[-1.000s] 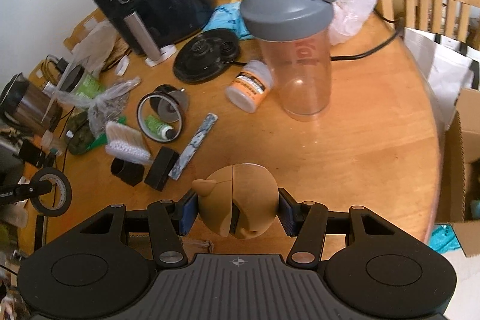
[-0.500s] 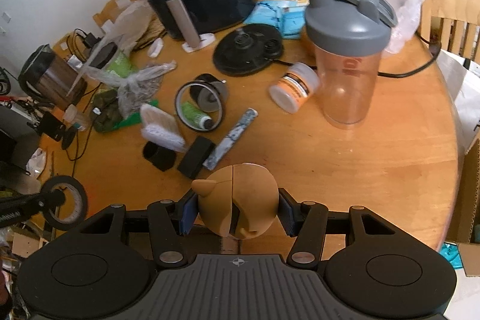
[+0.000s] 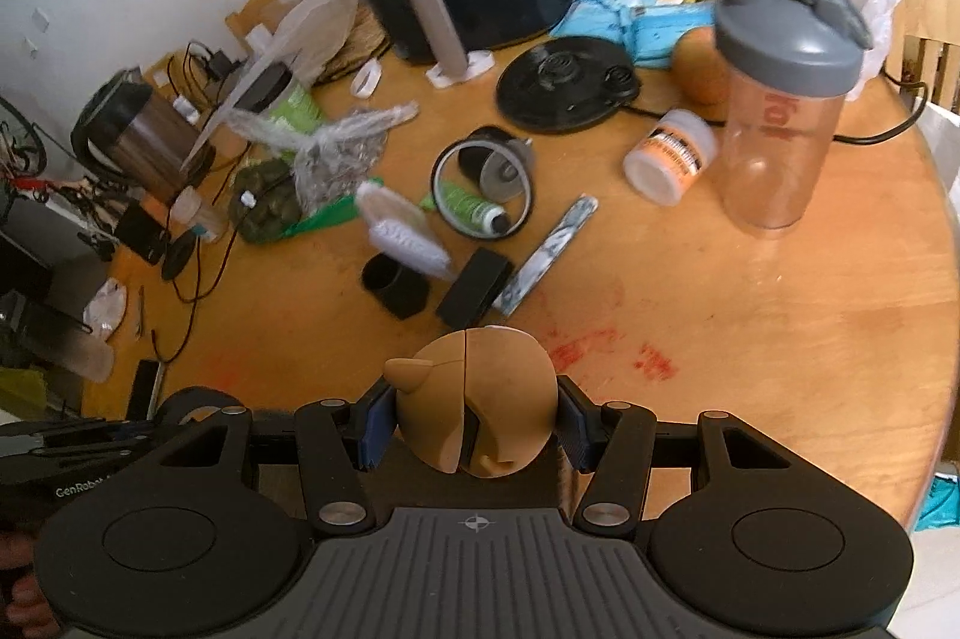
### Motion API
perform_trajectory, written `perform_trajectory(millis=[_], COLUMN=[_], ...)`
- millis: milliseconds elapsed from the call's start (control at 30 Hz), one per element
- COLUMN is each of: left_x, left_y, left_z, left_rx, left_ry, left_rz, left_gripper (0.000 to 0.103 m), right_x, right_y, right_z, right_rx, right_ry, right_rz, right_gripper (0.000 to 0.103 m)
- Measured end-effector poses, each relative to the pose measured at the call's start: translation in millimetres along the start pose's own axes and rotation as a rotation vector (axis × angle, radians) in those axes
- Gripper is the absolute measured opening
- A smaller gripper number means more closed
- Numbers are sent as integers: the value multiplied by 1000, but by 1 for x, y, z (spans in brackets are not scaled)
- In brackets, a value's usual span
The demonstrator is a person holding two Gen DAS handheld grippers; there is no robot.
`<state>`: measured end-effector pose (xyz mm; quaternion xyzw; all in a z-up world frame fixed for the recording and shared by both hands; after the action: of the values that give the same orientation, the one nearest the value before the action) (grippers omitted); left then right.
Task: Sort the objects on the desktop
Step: 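Carry the tan toy with the right tool while the left tool carries the tape roll to the box, then open the right tool dropping the toy in the box while the left tool releases the tape roll there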
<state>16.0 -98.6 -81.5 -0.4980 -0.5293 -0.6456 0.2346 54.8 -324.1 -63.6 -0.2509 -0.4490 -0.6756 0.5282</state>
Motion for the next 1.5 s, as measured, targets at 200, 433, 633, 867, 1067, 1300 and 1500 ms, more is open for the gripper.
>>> perform_trajectory(millis=[200, 433, 633, 867, 1067, 1300, 1500], left_x=[-5, -17, -31, -42, -50, -56, -53], left_y=[-12, -18, -22, -19, -19, -21, -18], left_z=[1, -2, -5, 0, 3, 5, 4], left_rx=[-23, -30, -29, -10, 7, 25, 19], left_ry=[-31, -54, -41, 8, 47, 65, 79], left_rz=[19, 30, 55, 87, 117, 142, 129], left_gripper=[17, 17, 17, 17, 17, 18, 19], right_x=[-11, -27, -38, -64, -80, -92, -92], right_y=[-20, -48, -69, -71, -67, -67, -63], right_z=[13, 12, 10, 7, 1, -1, 2], right_rx=[11, 18, 71, 152, 191, 211, 208], right_ry=[-24, -97, -136, -192, -277, -306, -293], right_rz=[48, 113, 174, 223, 258, 275, 261], right_gripper=[57, 58, 58, 58, 57, 58, 62])
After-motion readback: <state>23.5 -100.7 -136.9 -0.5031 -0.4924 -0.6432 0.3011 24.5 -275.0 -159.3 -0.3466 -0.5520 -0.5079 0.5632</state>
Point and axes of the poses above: each gripper's, at about its wrist camera, not at the fingertips, and x roughly against the way its jaws point, z to its left, y to its top, the point moved 8 cm from there along -x, roughly the way its jaws point, and after that the axes turned 15 degrees about -x, right-handed, at the moved point
